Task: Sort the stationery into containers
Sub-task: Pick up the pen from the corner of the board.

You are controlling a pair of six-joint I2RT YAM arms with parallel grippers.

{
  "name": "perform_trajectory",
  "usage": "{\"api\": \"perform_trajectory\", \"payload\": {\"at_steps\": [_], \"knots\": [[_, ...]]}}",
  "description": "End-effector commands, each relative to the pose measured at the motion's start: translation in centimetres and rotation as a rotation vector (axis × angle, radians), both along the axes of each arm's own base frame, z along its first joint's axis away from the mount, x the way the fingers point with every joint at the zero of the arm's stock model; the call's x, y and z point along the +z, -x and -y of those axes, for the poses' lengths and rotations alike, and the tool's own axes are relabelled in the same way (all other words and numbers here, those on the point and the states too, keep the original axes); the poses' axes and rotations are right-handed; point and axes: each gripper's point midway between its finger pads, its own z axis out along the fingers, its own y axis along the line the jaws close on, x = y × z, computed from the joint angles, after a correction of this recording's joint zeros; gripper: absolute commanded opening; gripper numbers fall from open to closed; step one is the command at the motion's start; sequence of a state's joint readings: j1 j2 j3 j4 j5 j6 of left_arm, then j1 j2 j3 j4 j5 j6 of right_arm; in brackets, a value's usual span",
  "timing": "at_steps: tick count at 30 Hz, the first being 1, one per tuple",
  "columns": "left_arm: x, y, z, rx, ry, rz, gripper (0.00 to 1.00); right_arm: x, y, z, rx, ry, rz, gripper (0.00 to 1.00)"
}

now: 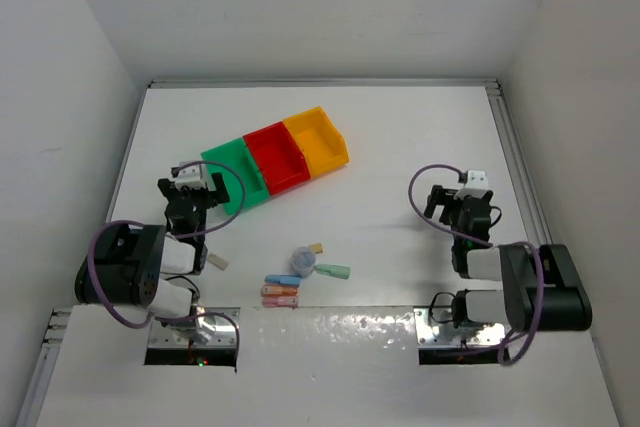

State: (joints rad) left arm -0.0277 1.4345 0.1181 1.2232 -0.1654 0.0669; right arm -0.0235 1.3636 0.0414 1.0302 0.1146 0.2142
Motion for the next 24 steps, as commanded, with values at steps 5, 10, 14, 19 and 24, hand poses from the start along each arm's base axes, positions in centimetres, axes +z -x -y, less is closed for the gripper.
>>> {"api": "perform_trajectory", "payload": {"at_steps": [5, 10, 14, 19, 24], "knots": [[5.1, -2.5, 0.4, -0.021, 0.001, 0.030, 1.00, 9.7, -5.9, -2.8, 0.164, -0.014, -0.022, 0.99], [17.4, -4.2, -1.4, 0.044, -0.031, 0.079, 1.00, 13.9, -6.6, -8.0, 0.394, 0.517, -0.233, 0.99], [23.8, -0.1, -4.0, 0.184, -0.109, 0.237, 1.00, 17.5, -8.3, -11.2, 0.414, 0.721, -0.225, 0.99], [22.4, 3.5, -4.3, 0.204, -0.088, 0.115, 1.00, 14.1, -1.5, -20.9, 1.005, 0.374, -0.370, 0.96], [16.1, 7.1, -5.1, 0.266, -0.051, -0.072, 1.00, 4.9, 7.1, -23.8, 1.083, 0.433, -0.612, 0.38]]}}
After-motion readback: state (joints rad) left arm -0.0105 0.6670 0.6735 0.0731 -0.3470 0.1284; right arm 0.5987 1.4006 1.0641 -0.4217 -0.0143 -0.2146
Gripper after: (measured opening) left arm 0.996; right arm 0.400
